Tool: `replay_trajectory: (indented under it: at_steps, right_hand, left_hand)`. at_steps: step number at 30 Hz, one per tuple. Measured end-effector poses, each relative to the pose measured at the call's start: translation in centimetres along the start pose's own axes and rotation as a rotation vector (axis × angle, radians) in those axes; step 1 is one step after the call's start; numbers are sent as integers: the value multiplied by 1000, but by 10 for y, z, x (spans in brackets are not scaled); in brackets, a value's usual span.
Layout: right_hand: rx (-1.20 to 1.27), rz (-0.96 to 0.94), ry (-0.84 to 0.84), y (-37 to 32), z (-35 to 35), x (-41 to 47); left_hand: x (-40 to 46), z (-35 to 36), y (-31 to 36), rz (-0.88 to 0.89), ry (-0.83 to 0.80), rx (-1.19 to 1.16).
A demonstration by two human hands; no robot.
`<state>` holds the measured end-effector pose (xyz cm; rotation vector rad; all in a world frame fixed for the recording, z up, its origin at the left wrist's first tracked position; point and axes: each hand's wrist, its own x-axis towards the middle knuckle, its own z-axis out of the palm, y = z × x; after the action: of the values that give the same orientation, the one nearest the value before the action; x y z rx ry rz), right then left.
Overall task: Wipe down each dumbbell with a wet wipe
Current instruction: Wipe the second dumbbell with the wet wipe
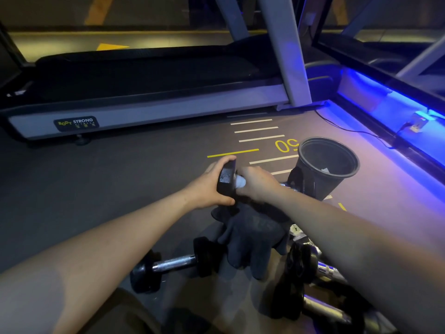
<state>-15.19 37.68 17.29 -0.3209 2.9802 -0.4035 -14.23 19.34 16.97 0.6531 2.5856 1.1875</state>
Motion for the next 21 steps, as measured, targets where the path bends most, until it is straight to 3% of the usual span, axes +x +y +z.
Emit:
replay_trajectory:
  at_steps: [3,6,13,21]
  right_hand:
    - [99,35,-152,4,-7,8]
    - [91,27,-192,4,-12,10]
    - [-251,-18,-44,9,-11,2]
    - [-427,16,-54,18,-26,-15]
  left_hand:
    - [-1,0,-1,6,-9,10]
    - [-1,0,-2,10,-11,16]
    - [1,-1,-1,10,-12,16]
    - [0,-2,-2,15,-17,23]
